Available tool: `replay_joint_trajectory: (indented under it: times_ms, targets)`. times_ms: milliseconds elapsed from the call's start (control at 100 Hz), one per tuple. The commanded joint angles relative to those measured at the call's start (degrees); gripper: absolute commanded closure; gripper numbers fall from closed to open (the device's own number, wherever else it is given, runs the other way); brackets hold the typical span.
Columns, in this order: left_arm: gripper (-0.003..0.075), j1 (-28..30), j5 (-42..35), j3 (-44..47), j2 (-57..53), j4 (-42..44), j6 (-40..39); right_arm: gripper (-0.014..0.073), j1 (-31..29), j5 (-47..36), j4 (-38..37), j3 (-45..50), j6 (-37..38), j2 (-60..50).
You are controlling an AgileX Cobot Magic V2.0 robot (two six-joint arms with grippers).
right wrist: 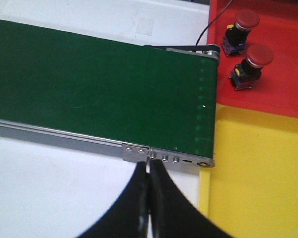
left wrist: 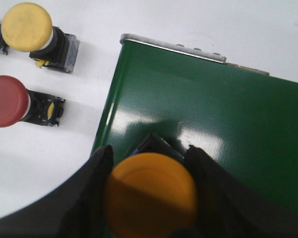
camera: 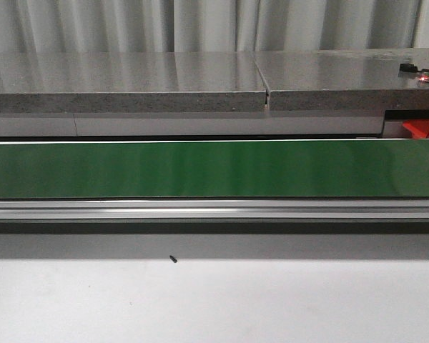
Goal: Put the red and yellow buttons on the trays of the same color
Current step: 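Set the yellow button on the green belt and open the left gripper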
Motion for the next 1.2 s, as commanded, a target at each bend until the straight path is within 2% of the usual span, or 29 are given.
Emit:
replay_joint_trajectory:
  times_ms: [0,120,220,310,360,370,440,530,820,1030,1190]
  targets:
    - [0.0633,-0.28,-1.26,-2.11,-2.03,-0.35,-0.10,0.0663,-0.39,-3.59,-0.62,-1.54,0.09,-0.37]
    - [0.0627,-0.28,-0.57,-2.11,-2.03,-0.35,-0.10,0.0663,-0.39,-3.59,-0.62,-1.54,0.09,-0.37]
    - [0.0561,-0.28,-0.43,-2.11,-2.03,-0.35,-0.10,0.0663,-0.39,-3.59,-0.62,-1.54,0.09,-0.37]
    - [0.0426,-0.28,-0.30,-2.11,-2.03,-0.35,-0.10,0.0663,-0.39,-3.59,-0.62,-1.54,0.09,-0.37]
    - [0.0328,-0.28,-0.30,-2.11,-2.03,-0.35,0.02,0.0663,-0.39,-3.59,-0.62,-1.54,0.09,-0.37]
    - [0.0286,-0.28,-0.30,-2.11,-2.03,-0.35,0.02,0.0663,-0.39,-3.59,-0.62,-1.54,0.09,-0.37]
    - [0.0161,-0.28,-0.50,-2.11,-2.03,-0.35,0.02,0.0663,-0.39,-3.59,-0.62,-1.54,0.09,-0.37]
    - [0.0085,-0.28,-0.54,-2.27,-2.14,-0.48,0.02,0.0663,-0.39,-3.59,-0.62,-1.54,0.09,-0.37]
    - [0.0079,-0.28,0.89,-7.42,-2.14,-5.74,3.13,0.0663,-0.39,-3.59,-0.62,-1.54,0.09,-0.37]
    - [0.0079,-0.15,1.37,-10.77,-2.24,-5.75,3.13,0.0663,-0.39,-3.59,-0.62,-1.54,0.09,-0.37]
    - [0.0079,2.04,1.46,-10.77,-2.79,-5.75,2.12,0.0663,-0.39,-3.59,-0.62,-1.54,0.09,-0.37]
